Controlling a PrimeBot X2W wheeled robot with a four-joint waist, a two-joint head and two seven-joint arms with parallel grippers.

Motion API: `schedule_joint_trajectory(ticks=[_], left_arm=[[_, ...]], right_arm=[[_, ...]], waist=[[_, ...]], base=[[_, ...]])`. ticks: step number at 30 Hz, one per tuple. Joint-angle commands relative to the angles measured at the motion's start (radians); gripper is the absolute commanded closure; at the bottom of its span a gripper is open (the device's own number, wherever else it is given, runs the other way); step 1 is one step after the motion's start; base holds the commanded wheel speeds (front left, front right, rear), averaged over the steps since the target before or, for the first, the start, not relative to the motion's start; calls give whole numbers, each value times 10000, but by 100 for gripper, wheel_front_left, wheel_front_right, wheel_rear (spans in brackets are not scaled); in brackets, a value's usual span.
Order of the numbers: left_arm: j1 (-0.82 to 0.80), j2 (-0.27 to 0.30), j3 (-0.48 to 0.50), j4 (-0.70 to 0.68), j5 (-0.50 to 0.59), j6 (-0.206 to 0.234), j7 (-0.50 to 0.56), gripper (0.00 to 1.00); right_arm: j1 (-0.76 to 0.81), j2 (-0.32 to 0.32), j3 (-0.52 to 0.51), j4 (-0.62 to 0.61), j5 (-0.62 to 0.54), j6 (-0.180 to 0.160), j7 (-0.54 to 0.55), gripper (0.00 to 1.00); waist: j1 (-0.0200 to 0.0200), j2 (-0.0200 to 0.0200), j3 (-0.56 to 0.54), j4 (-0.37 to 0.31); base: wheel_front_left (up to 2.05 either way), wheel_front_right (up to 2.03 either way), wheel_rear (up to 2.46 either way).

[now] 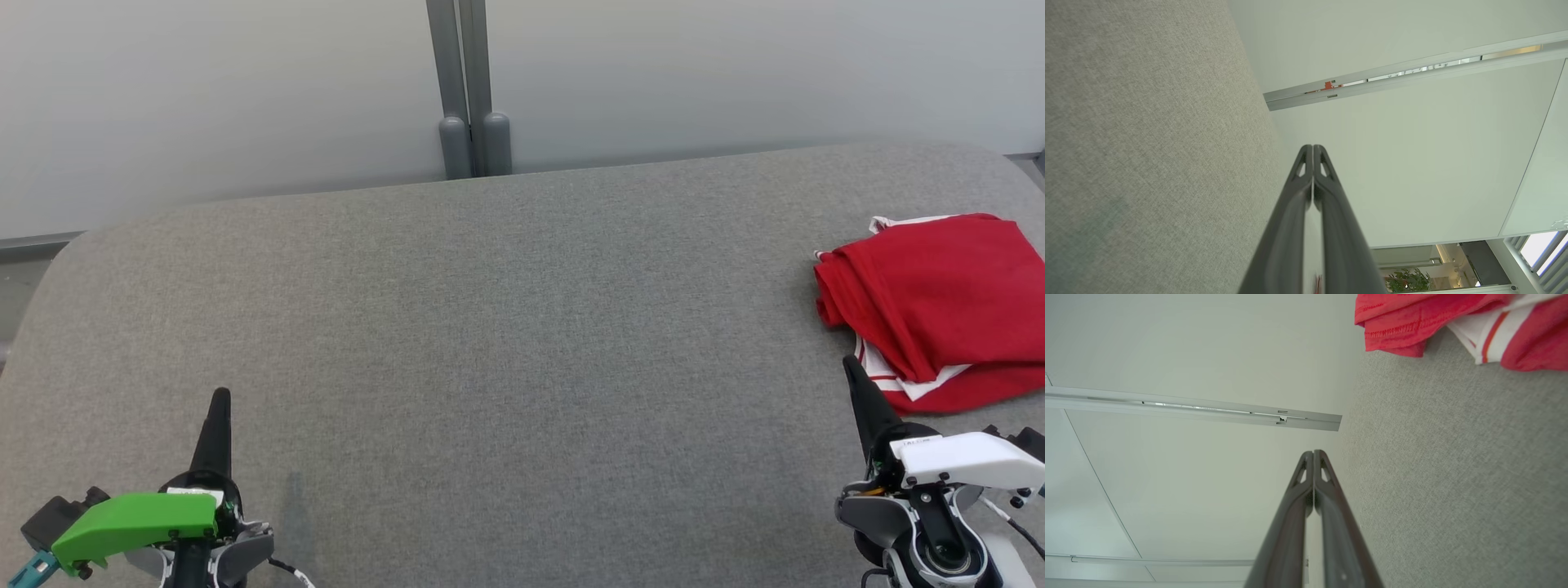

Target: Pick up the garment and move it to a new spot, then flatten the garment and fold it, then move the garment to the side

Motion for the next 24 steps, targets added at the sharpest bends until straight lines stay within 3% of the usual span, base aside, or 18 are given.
schedule_joint_trajectory(ticks=[1, 24], left_arm=[[-177, 52, 63, -56, -234, -49, 69, 100], [-323, 54, 172, -47, -1814, -119, 473, 100]], right_arm=[[-102, 19, -66, -80, 198, 7, 77, 100], [-81, 259, -345, -117, 1526, 7, 488, 100]], waist=[[0, -1, 2, 7], [0, -1, 26, 108]], base=[[0, 0, 0], [0, 0, 0]])
